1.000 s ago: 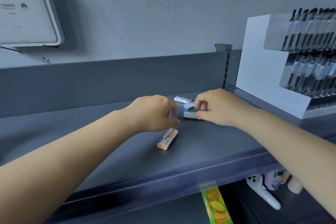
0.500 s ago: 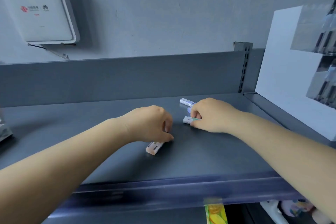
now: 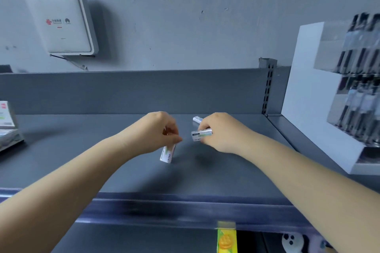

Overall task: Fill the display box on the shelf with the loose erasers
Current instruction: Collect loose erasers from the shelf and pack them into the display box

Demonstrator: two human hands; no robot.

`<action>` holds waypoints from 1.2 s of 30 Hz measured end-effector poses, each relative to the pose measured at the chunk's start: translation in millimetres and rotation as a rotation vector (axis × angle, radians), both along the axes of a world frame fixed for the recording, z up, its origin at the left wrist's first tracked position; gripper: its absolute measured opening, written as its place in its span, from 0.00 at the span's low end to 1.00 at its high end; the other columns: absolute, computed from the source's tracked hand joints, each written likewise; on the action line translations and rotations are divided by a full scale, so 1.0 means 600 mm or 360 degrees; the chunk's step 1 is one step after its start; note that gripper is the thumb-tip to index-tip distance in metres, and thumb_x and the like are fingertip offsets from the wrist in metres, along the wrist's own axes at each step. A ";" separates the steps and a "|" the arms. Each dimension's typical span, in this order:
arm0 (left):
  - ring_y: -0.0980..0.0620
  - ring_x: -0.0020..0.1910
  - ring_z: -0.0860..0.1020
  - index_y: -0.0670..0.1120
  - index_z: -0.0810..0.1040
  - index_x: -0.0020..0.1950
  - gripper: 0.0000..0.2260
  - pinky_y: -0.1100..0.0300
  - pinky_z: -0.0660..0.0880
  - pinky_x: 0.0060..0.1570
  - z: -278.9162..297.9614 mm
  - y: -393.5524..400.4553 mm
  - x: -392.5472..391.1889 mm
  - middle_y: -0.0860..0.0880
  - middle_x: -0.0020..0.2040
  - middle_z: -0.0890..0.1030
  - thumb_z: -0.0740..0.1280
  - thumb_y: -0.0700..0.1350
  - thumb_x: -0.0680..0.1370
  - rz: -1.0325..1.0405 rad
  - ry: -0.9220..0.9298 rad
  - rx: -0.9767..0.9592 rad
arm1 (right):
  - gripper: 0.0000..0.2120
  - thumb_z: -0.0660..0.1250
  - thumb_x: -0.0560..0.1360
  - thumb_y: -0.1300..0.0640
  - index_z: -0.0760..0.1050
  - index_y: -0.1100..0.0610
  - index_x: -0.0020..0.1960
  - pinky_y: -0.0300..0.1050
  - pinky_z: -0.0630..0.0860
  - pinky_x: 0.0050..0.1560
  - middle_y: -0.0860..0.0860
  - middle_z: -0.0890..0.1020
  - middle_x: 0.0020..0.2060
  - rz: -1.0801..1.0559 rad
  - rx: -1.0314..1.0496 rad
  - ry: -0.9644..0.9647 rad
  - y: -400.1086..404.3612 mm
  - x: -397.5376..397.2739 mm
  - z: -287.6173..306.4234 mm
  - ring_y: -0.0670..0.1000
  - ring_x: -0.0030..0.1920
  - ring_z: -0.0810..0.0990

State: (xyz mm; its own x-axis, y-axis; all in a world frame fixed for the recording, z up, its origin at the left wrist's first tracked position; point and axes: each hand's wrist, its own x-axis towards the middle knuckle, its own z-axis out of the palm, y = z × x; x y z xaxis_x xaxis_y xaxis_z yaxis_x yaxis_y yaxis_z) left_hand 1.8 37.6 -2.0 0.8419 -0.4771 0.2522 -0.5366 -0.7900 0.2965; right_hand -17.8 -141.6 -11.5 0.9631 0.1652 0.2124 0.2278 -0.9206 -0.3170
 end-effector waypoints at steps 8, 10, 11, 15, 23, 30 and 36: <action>0.61 0.26 0.75 0.50 0.77 0.39 0.04 0.72 0.69 0.26 0.004 0.011 -0.031 0.53 0.33 0.80 0.70 0.44 0.73 0.0156 -0.0024 -0.0450 | 0.04 0.69 0.70 0.58 0.74 0.52 0.42 0.39 0.71 0.37 0.45 0.78 0.36 0.0094 0.0578 -0.0151 -0.017 -0.033 0.019 0.44 0.35 0.75; 0.62 0.22 0.73 0.47 0.80 0.40 0.03 0.73 0.66 0.22 0.004 0.018 -0.043 0.53 0.30 0.79 0.69 0.43 0.74 0.0219 -0.0006 -0.0628 | 0.05 0.69 0.69 0.59 0.76 0.54 0.44 0.41 0.73 0.39 0.47 0.81 0.40 0.0125 0.0783 -0.0155 -0.016 -0.041 0.023 0.48 0.39 0.79; 0.62 0.20 0.72 0.46 0.81 0.40 0.04 0.73 0.65 0.21 0.004 0.023 -0.048 0.53 0.28 0.79 0.69 0.43 0.74 0.0269 0.0004 -0.0721 | 0.05 0.69 0.70 0.59 0.76 0.55 0.45 0.41 0.74 0.41 0.48 0.82 0.41 0.0149 0.0894 -0.0152 -0.013 -0.044 0.024 0.49 0.42 0.80; 0.53 0.25 0.75 0.45 0.81 0.37 0.06 0.62 0.70 0.27 -0.002 0.058 -0.065 0.47 0.30 0.83 0.71 0.45 0.72 0.0401 0.0116 -0.1188 | 0.04 0.69 0.71 0.60 0.77 0.55 0.45 0.43 0.76 0.44 0.48 0.82 0.40 0.0297 0.1307 -0.0086 0.005 -0.057 0.021 0.48 0.41 0.79; 0.50 0.31 0.83 0.42 0.79 0.35 0.04 0.64 0.71 0.20 -0.016 0.146 -0.106 0.46 0.32 0.83 0.73 0.38 0.69 0.0511 0.0157 -0.1693 | 0.09 0.73 0.67 0.62 0.74 0.52 0.41 0.36 0.72 0.38 0.48 0.83 0.38 0.0443 0.1724 -0.0013 0.105 -0.068 0.003 0.46 0.37 0.80; 0.52 0.31 0.83 0.39 0.80 0.39 0.03 0.66 0.73 0.21 -0.025 0.269 -0.158 0.47 0.31 0.84 0.72 0.37 0.68 0.0572 0.0110 -0.1801 | 0.08 0.74 0.66 0.61 0.78 0.49 0.40 0.38 0.74 0.40 0.50 0.84 0.39 0.0576 0.1814 0.0018 0.242 -0.080 -0.013 0.52 0.45 0.83; 0.52 0.30 0.83 0.39 0.81 0.40 0.02 0.67 0.69 0.19 -0.021 0.407 -0.193 0.47 0.31 0.84 0.72 0.37 0.69 0.0683 -0.0003 -0.1841 | 0.08 0.75 0.65 0.61 0.78 0.51 0.37 0.39 0.72 0.38 0.52 0.84 0.36 0.0575 0.1849 0.0079 0.373 -0.096 -0.029 0.51 0.41 0.82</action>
State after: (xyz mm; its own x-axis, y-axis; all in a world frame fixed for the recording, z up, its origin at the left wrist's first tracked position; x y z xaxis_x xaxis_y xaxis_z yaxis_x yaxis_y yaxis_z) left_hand -114.2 281.8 -14.9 0.8744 0.3423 0.3438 -0.2999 -0.1757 0.9377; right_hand -75.5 82.5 -28.6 0.9122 0.1616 0.3766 0.3767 0.0310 -0.9258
